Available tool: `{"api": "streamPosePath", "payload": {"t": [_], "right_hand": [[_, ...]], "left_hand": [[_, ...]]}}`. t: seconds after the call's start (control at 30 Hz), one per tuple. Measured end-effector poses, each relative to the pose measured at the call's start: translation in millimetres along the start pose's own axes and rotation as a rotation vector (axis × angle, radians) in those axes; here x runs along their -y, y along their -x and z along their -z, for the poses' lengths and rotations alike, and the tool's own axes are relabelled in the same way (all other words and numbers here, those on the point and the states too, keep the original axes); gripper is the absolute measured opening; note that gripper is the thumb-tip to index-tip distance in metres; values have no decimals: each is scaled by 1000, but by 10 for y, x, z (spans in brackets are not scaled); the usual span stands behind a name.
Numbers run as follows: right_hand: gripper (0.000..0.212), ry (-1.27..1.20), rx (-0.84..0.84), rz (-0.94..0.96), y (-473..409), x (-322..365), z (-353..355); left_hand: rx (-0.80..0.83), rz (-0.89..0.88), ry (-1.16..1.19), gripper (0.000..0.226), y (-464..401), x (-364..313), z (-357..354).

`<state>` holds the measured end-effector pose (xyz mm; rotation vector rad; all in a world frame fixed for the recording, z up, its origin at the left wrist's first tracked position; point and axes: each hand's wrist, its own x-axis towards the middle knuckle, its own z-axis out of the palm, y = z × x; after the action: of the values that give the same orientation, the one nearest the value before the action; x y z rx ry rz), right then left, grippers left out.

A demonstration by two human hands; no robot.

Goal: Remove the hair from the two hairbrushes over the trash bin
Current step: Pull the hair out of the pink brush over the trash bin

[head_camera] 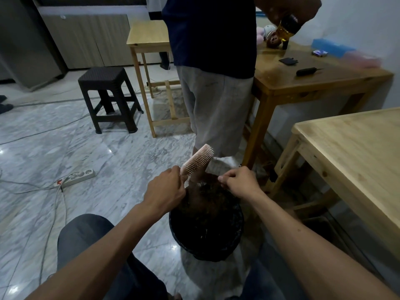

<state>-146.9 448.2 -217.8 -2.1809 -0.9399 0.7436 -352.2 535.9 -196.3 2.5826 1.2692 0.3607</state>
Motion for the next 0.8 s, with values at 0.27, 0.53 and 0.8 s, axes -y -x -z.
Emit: {"api": "streamPosePath", "payload": {"t": [0.27, 0.53, 0.8], "right_hand": [[76, -341, 460, 82, 39, 65, -60], [11, -9, 81, 115, 2, -126, -144], [12, 62, 177, 13, 4, -184, -82]], "left_hand": [[208, -16, 217, 31, -21, -97, 64], [302, 30, 319, 41, -42, -22, 199], [238, 23, 296, 14, -8, -65, 87]]}}
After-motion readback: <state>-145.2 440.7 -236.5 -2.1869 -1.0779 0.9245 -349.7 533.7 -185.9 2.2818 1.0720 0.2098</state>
